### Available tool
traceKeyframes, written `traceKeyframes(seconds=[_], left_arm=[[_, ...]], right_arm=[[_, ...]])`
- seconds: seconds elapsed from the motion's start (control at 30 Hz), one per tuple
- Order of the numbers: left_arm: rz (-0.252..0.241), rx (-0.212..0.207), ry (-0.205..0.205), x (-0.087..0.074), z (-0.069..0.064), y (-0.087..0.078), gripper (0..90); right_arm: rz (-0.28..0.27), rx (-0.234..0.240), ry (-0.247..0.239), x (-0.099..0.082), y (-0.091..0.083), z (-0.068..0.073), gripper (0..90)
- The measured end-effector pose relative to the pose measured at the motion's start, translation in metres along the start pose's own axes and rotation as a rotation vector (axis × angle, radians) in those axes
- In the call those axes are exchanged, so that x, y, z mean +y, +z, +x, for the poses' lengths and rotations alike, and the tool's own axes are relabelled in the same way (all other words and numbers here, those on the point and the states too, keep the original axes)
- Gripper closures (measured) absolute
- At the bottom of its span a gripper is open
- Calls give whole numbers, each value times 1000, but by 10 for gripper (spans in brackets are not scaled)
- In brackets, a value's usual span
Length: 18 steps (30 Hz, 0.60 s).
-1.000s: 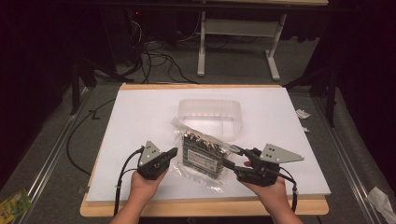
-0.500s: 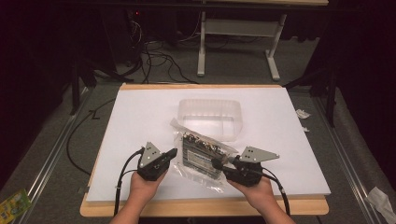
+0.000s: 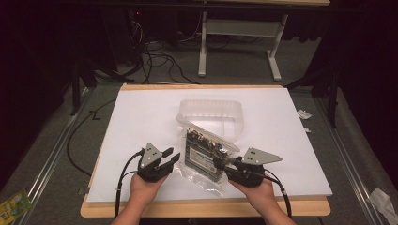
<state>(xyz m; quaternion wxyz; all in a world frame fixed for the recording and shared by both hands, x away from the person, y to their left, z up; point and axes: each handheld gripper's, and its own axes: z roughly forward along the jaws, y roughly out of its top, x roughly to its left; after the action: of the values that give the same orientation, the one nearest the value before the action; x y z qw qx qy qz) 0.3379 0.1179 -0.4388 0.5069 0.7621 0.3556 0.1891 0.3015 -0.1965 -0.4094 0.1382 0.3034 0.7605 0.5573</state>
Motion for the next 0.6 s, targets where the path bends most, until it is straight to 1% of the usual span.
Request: traceKeyframes(seconds=[0.07,0.1,0.17,0.2,0.27,0.3,0.33,0.43,0.47,0.6], left_arm=[[4,-4,2,-1,0,0,560],[13,-10,11,-1,0,-1,560],[20,-3,33,-3,-1,-2,514],[19,1,35,-3,-1,-4,485],[19,4,35,-3,-1,-5,464],[18,11,36,-4,-1,-6,464],[21,17,38,-4,0,-6,444],[38,30,45,-5,0,-7,410],[52,38,54,-7,0,-9,395],[67,47,63,-8,-1,-14,385]], right_arm=[[-3,-3,1,0,-1,0,759],[-6,-6,1,1,-1,0,760],[-12,-14,0,1,-4,-1,760],[-20,-20,-4,2,-6,-2,760],[-23,-23,-3,2,-8,-2,760],[-27,-25,-2,3,-9,-3,760],[-34,-28,-3,3,-11,-4,760],[-41,-35,-1,5,-15,-5,760],[-46,-38,-3,5,-17,-6,760],[-60,-50,-11,8,-23,-9,760]])
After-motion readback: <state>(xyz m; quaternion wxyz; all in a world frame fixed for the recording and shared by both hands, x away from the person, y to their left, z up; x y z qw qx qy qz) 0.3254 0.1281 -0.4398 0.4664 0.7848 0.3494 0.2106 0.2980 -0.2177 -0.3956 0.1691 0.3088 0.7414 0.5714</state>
